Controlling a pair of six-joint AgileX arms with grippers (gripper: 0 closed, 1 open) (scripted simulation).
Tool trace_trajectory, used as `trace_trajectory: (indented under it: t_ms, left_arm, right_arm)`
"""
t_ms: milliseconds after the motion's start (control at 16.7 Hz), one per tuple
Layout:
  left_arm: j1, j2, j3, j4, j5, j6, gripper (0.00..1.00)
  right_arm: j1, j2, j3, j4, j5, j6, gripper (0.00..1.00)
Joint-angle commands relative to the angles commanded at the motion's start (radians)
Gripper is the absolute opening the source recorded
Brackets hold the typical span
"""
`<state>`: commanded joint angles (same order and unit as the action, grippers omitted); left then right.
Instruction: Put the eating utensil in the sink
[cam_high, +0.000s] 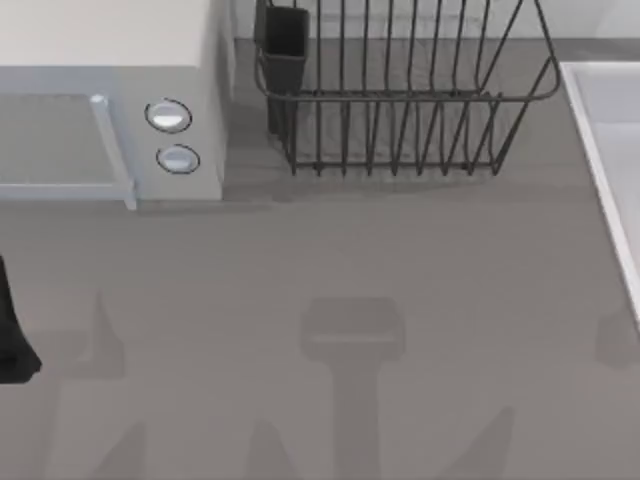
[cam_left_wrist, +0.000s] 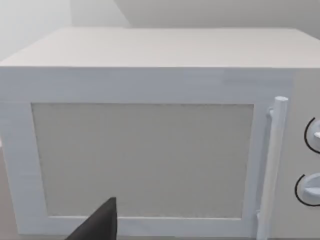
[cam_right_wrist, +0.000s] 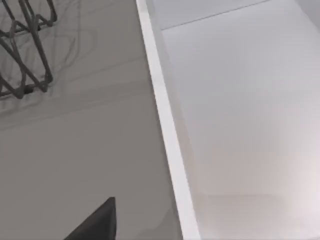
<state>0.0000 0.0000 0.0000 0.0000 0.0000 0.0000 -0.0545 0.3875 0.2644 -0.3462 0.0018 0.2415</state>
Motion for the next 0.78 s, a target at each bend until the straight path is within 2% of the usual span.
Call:
trace_trajectory:
  t_ms: [420,780]
  left_arm:
    - [0.0,0.0,0.0,0.0,0.0,0.0,1.0]
    - [0.0,0.0,0.0,0.0,0.0,0.0,1.0]
  right_arm:
    - [-0.065,0.612,0.347,-0.478,-0.005,0.315,1.0]
    - [-0.101,0.896,0.535,-0.719,-0.005,0.481,1.0]
